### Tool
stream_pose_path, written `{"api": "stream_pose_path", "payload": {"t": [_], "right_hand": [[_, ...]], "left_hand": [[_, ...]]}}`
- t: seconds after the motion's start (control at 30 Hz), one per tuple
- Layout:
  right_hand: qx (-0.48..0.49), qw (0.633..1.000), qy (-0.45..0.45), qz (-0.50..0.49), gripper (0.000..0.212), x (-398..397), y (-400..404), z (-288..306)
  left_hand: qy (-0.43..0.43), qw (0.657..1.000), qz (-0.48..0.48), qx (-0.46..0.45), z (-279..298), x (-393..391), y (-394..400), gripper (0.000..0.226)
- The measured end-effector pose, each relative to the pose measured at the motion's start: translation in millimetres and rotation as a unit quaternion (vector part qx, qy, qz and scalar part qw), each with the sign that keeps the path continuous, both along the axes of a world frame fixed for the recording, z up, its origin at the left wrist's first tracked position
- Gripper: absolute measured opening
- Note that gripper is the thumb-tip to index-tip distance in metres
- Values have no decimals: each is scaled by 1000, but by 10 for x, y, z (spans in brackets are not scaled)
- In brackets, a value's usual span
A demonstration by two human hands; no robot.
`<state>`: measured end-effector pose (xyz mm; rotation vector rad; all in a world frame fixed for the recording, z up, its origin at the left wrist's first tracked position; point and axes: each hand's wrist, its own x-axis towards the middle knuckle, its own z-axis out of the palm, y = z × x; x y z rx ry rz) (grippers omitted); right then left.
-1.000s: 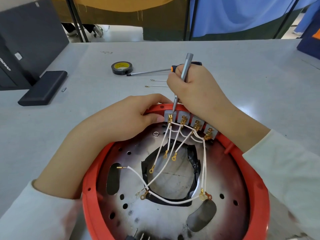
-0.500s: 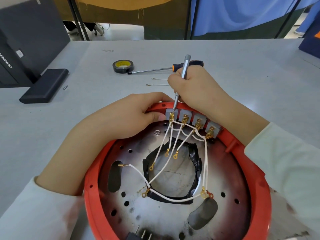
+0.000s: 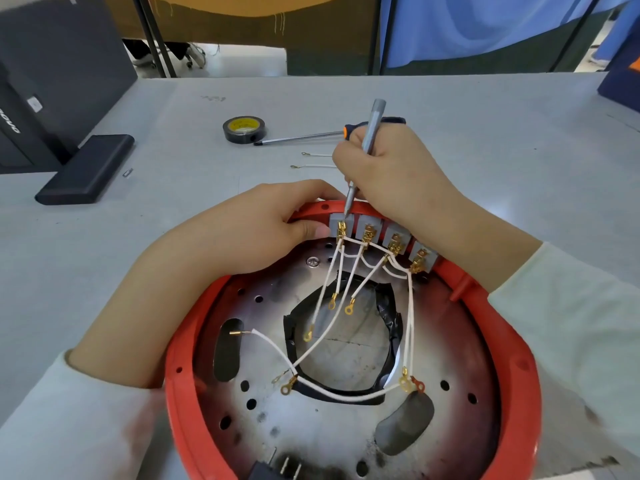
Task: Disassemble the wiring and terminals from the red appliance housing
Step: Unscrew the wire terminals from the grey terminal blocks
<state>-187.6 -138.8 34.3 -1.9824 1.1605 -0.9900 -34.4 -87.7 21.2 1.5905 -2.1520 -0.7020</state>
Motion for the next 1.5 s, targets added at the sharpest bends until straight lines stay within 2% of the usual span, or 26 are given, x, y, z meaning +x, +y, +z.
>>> {"api": "stream_pose_path", "payload": {"t": [0.13, 0.43, 0.67, 0.73, 0.93, 1.1, 1.3, 1.5], "right_hand": [[-50, 998, -34, 6, 41, -10, 20, -19], [-63, 998, 3, 14, 39, 3, 8, -22], [-147, 988, 44, 16, 41, 8, 89, -19], [-133, 990, 49, 15, 40, 14, 74, -10], [55, 998, 22, -3, 43, 39, -64, 5], [108, 994, 32, -9, 38, 46, -101, 6], [97, 994, 49, -9, 38, 54, -90, 1], [29, 998, -49, -1, 42, -3, -48, -28]], "left_hand": [[-6, 1000, 0, -10, -11, 7, -1, 31], [-10, 1000, 5, -16, -25, 11, -12, 31], [-14, 1000, -2, -19, -13, 2, -3, 33], [-14, 1000, -1, -18, -11, 2, 0, 33], [-18, 1000, 1, 2, 16, -6, 9, 34], [-16, 1000, 3, 3, 18, -14, 15, 34], [-9, 1000, 1, 0, 8, -13, 6, 33], [-4, 1000, 3, -6, -6, -4, 8, 30]]}}
